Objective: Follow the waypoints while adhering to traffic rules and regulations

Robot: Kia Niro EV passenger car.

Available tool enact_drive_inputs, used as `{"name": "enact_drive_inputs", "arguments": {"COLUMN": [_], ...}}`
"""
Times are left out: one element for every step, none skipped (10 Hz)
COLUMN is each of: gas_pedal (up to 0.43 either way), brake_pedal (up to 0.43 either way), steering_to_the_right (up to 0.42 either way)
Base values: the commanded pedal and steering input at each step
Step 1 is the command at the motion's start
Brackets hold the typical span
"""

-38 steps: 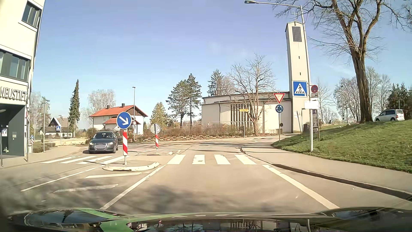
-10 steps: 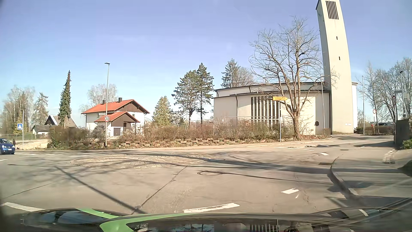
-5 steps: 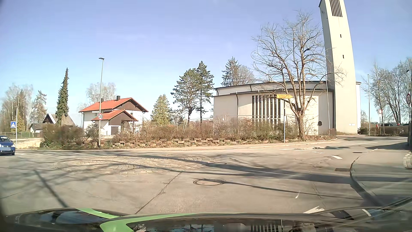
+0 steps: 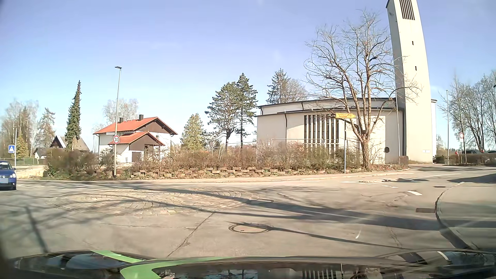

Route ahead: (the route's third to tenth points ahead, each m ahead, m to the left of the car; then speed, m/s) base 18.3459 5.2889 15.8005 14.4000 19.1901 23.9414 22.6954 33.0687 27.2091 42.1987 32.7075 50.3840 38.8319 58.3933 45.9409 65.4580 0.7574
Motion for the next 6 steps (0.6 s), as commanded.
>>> {"name": "enact_drive_inputs", "arguments": {"gas_pedal": [0.000,0.000,0.000,0.000,0.000,0.000], "brake_pedal": [0.293,0.256,0.250,0.250,0.250,0.250], "steering_to_the_right": [0.005,0.004,0.005,0.004,0.004,0.004]}}
